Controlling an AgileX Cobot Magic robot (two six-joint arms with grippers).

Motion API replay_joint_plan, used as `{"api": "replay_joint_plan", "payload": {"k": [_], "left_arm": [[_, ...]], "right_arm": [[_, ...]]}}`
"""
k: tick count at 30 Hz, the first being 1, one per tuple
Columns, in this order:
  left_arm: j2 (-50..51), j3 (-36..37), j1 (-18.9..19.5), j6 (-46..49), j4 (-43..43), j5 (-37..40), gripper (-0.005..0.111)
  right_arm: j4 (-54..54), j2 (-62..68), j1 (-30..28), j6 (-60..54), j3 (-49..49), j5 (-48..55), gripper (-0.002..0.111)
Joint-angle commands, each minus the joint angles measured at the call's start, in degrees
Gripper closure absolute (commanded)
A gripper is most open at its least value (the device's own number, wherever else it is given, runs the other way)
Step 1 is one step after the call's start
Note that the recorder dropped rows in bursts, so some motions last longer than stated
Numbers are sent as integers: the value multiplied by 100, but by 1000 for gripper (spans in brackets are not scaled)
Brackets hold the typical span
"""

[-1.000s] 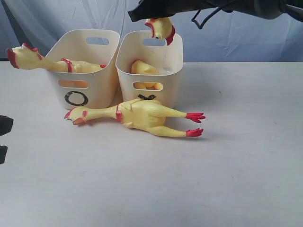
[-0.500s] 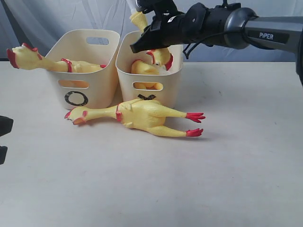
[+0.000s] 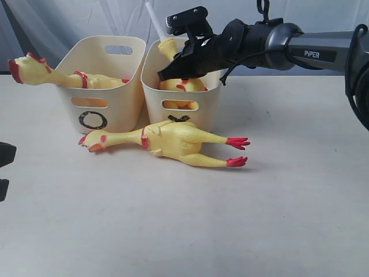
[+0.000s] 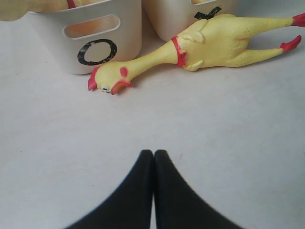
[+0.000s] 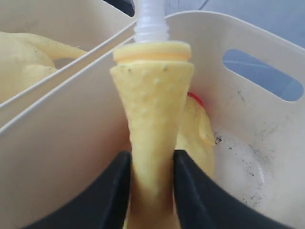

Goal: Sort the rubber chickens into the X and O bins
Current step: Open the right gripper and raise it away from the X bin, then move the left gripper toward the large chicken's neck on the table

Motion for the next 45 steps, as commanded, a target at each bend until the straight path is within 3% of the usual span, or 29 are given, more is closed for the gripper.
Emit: {"api": "replay_joint_plan", "payload": {"k": [1, 4, 15, 17, 21, 22, 32, 38, 42, 45], "left_arm": [[-56, 31, -6, -31, -77, -3, 107], [-56, 31, -6, -31, -77, -3, 107], [-56, 31, -6, -21, -70, -3, 107], [-56, 31, -6, -21, -26, -14, 107], [-56, 31, -6, -21, 28, -25, 107], [-56, 31, -6, -21, 45, -24, 107], [-41, 31, -6, 297, 186, -247, 106], [243, 31, -6, 1550, 63, -612, 86], [561, 31, -6, 2518, -536, -799, 62], [836, 31, -6, 3561, -1181, -904, 54]], "right_arm": [[-30, -19, -34, 14, -24, 29, 57], [-30, -19, -34, 14, -24, 29, 50], [-234, -785, -34, -12, -24, 592, 50], [-602, -1120, -34, -12, -24, 865, 57], [-1606, -1760, -34, -12, -24, 2078, 105], [-1606, -1817, -34, -1, -24, 2260, 109], [-1490, -2071, -2, -48, -24, 3789, 109], [-1454, -2172, -2, 19, -11, 4599, 109], [-1386, -2361, -2, 431, 97, 4814, 109], [-1386, -2678, -2, 640, 345, 4749, 109]]}}
